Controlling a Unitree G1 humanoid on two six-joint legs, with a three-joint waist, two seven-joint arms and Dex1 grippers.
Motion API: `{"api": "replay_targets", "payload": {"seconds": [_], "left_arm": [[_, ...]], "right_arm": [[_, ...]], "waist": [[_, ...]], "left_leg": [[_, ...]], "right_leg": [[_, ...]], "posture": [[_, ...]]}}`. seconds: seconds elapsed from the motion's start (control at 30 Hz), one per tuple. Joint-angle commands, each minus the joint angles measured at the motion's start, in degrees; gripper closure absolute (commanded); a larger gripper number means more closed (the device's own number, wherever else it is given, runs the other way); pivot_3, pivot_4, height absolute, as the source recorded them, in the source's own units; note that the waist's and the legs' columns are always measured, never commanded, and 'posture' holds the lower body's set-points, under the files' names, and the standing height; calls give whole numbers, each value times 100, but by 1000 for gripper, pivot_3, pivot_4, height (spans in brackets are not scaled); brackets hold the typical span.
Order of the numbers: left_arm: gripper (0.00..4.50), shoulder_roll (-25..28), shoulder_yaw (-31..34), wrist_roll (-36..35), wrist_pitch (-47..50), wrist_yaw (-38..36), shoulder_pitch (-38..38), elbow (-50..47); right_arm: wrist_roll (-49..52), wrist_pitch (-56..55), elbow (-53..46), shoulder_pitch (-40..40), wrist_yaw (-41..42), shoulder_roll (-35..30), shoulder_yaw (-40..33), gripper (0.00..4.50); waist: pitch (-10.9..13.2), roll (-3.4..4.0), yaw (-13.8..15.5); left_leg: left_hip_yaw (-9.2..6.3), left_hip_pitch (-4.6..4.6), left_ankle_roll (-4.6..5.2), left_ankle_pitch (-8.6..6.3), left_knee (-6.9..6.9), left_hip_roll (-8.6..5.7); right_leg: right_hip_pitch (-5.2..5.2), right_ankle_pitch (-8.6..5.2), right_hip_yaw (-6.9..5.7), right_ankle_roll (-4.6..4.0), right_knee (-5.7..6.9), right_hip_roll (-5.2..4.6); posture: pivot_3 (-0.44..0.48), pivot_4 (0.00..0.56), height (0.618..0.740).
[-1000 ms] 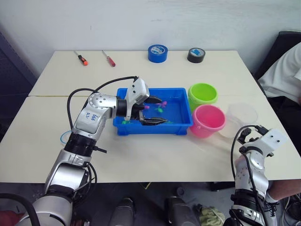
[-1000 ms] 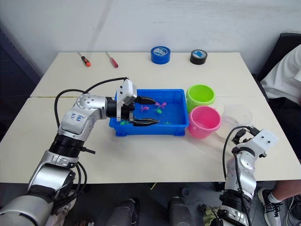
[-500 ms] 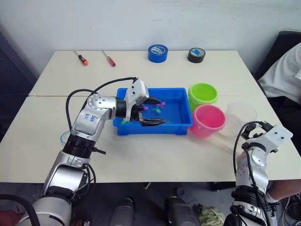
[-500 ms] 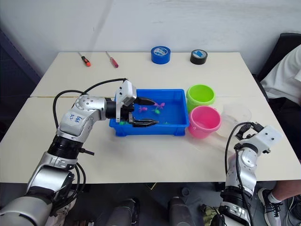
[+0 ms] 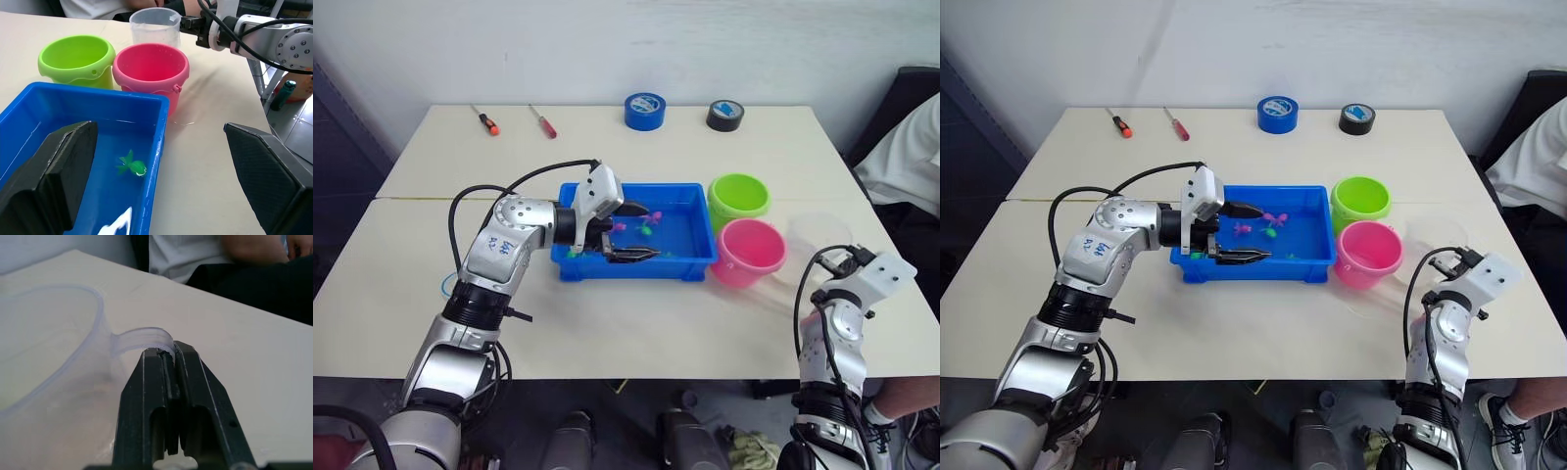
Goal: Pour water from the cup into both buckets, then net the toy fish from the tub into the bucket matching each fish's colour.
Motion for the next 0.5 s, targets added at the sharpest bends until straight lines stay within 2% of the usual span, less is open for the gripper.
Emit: {"api": "replay_targets", "payload": {"seconds": [0.03, 0.5], "left_arm": [[0, 29, 148, -41, -49, 28, -29, -151], [0, -14, 133, -42, -129, 30, -53, -70]], "right_arm": [[-1, -44, -85, 69, -50, -104, -73, 4461], [47, -3, -184, 128, -68, -189, -128, 4461]], "waist": [[0, 0, -5], [0, 0, -4]], "left_leg": [[1, 0, 0, 0, 0, 0], [0, -1, 0, 0, 0, 0]], "right_leg": [[0, 0, 1, 0, 0, -1], [0, 0, 0, 0, 0, 1]], "posture": [[0, 150, 734], [0, 150, 734]]}}
